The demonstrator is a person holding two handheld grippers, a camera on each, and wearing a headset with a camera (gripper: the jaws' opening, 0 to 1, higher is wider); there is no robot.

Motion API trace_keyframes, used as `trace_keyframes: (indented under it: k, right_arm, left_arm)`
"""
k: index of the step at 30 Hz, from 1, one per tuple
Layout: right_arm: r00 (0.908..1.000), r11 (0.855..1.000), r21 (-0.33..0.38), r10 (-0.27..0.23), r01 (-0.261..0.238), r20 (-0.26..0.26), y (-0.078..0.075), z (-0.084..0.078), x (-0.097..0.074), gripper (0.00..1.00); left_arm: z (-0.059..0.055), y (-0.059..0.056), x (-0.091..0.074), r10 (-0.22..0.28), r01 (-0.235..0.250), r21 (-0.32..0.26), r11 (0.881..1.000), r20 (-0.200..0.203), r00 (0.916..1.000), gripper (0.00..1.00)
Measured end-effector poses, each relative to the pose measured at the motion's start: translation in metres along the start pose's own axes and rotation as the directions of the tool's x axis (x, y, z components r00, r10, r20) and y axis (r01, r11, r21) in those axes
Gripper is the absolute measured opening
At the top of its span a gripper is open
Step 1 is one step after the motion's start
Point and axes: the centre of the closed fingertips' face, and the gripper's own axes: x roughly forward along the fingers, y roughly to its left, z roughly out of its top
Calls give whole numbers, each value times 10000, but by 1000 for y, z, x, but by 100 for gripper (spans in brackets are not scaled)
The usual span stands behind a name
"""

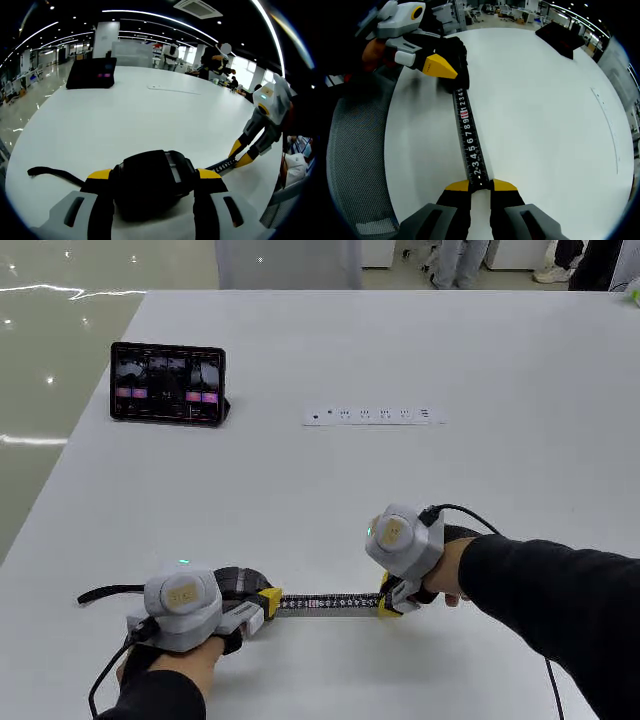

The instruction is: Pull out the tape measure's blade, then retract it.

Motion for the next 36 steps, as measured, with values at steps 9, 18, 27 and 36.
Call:
trace_keyframes:
  k: [9, 18, 27, 36]
  right_arm:
    - [10000, 10000, -32, -29, 29, 11, 2, 4, 2, 10]
    - [10000, 10000, 1, -2, 2, 57, 2, 9, 3, 10]
    - [10000, 10000, 61, 60, -60, 71, 3, 14, 5, 10]
    - [10000, 10000, 34, 48, -49, 65, 5, 21, 8, 10]
  left_arm:
    - [0, 0, 0, -11, 11, 12, 10000, -29, 10000, 60]
    - [-1, 0, 0, -4, 4, -7, 10000, -83, 10000, 60]
    - [-1, 0, 0, -18, 17, -32, 10000, -86, 10000, 60]
    - [-1, 0, 0, -29, 29, -48, 10000, -101, 9999, 60]
